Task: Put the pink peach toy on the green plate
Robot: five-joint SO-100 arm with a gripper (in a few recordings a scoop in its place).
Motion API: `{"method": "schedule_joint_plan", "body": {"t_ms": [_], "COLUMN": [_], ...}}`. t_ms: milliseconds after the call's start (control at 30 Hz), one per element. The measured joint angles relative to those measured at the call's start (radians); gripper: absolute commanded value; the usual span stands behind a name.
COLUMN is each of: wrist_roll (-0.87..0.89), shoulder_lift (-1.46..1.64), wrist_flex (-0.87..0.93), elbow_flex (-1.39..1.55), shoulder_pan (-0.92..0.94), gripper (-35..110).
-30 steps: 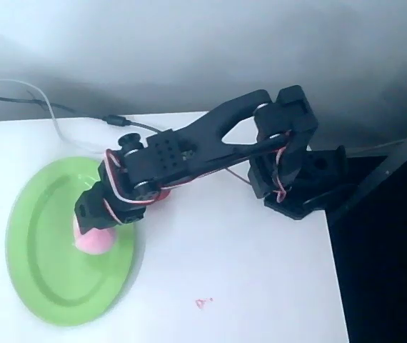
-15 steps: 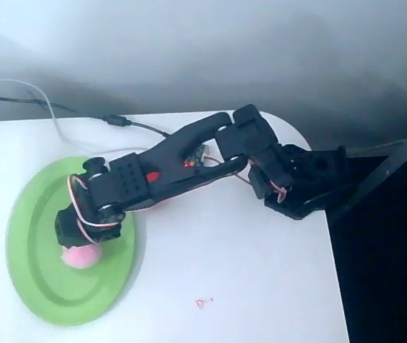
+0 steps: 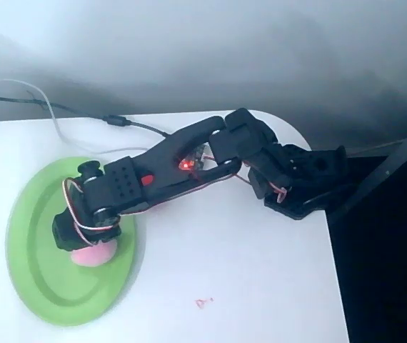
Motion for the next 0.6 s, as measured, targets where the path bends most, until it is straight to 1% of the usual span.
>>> {"method": "schedule_joint_plan", "body": {"t_ms": [100,400,600], "wrist_roll": [0.000,-0.043,-0.081], "shoulder_lift": [0.000,0.006,0.155], "wrist_flex": [0.000,-0.006,-0.002], "elbow_flex": [0.000,-0.031,-0.026], "shoulder_pan": [0.000,0.008,0.029], "gripper": [37,44,49]}}
